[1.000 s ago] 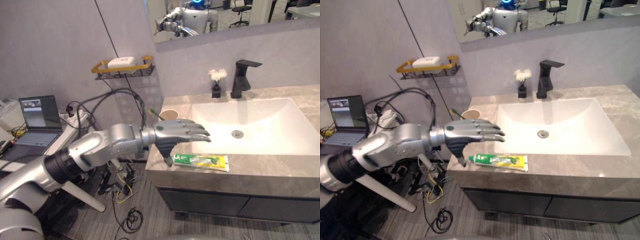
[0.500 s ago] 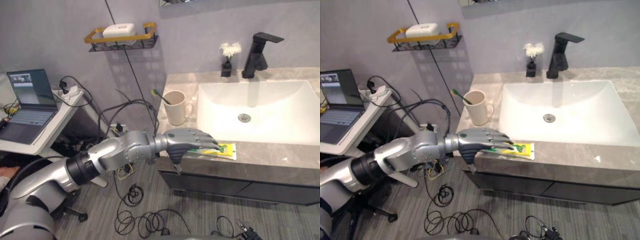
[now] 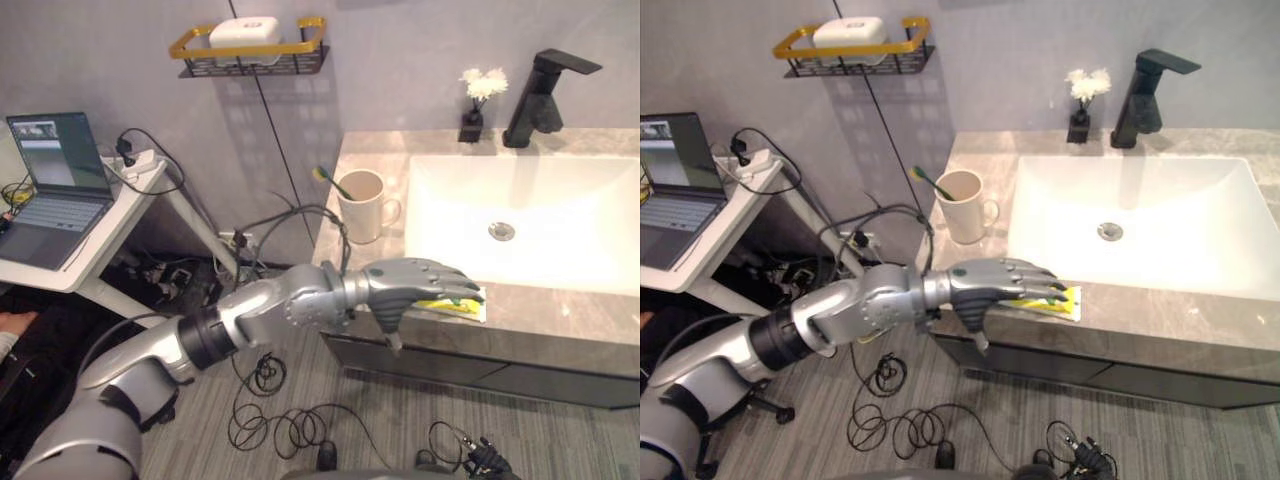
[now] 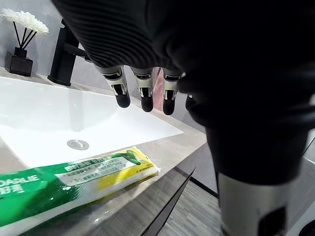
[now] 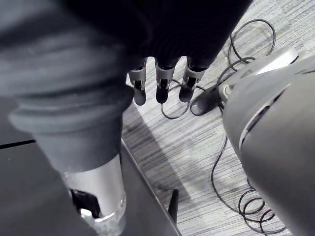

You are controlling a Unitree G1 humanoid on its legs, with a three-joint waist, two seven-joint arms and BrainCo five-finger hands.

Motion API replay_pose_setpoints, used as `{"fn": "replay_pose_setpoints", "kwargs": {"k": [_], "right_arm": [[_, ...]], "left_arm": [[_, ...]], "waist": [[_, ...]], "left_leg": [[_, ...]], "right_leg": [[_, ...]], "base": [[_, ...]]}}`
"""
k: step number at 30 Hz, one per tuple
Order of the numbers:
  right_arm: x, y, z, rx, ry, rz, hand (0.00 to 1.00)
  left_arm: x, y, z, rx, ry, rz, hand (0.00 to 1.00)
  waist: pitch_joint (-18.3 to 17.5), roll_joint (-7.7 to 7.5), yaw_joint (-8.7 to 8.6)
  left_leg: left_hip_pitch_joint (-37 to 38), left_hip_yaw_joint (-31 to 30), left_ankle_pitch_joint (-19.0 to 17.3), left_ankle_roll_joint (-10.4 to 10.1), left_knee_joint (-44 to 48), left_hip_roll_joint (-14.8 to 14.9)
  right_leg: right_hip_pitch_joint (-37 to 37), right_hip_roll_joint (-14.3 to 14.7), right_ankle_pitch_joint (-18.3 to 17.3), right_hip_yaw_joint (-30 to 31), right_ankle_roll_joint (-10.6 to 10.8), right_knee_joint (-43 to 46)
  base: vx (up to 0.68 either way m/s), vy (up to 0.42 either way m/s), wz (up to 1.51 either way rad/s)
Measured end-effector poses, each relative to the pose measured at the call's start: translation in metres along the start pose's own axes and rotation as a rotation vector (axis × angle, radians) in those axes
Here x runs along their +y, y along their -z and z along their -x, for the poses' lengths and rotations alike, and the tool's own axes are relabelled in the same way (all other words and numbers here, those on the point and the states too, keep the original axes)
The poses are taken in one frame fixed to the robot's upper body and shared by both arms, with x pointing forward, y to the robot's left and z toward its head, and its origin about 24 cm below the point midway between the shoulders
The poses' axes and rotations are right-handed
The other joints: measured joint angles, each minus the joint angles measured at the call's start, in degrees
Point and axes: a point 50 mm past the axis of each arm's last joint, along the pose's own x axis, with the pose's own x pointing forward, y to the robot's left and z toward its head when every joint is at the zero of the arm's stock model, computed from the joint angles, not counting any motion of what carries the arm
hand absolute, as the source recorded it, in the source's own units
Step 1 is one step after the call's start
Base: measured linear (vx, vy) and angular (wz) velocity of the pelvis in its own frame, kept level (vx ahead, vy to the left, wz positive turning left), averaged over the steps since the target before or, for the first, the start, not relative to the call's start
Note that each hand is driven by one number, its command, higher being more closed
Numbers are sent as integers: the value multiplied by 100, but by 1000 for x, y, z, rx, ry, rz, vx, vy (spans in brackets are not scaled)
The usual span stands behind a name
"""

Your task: Organize washtable

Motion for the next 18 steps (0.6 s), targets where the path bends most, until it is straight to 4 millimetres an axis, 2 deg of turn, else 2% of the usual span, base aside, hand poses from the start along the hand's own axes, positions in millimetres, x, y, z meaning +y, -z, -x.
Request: {"fn": "replay_pose_setpoints", "kwargs": {"k": [5,12,14,18], "right_arm": [[-1,1,0,0,2,0,0],[1,-5,0,-26,-7,16,0],[1,-6,0,-29,-8,24,0],[0,-8,1,-40,-10,28,0]], "left_arm": [[1,0,-11,-5,-14,8,0],[0,4,-18,21,-24,1,0],[0,4,-18,22,-24,0,0],[5,4,-19,21,-25,-21,0]], "waist": [[21,10,-106],[120,83,-105],[122,83,-105],[154,106,-103]], "left_leg": [[2,76,0,-1,0,8],[-162,265,3,2,-11,17],[-211,298,20,0,-13,13],[-236,297,175,-49,-12,12]], "right_leg": [[-41,-1,0,65,0,-7],[-302,-11,52,233,22,-14],[-374,-16,110,282,15,-23],[-412,-44,454,284,0,-21]], "base": [[7,6,-9],[-1,17,-13],[12,18,-14],[2,11,1]]}}
